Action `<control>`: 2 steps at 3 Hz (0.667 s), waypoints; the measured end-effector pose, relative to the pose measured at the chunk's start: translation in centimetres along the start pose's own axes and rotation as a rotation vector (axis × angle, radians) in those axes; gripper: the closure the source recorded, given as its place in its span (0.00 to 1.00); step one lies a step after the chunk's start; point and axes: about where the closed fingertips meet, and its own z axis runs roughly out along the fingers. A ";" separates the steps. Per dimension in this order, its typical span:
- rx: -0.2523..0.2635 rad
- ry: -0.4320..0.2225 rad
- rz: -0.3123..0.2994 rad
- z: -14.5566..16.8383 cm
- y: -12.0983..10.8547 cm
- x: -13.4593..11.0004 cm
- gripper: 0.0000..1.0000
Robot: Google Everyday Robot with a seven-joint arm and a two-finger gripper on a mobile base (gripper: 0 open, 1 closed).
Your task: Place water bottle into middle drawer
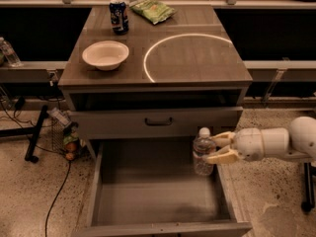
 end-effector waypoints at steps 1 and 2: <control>-0.020 -0.014 -0.052 3.6 -1.1 1.7 1.00; -0.041 -0.045 -0.087 6.7 -1.7 4.1 1.00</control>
Offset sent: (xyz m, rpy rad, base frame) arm 0.0351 0.0647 -0.1069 0.0690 -0.1119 0.0943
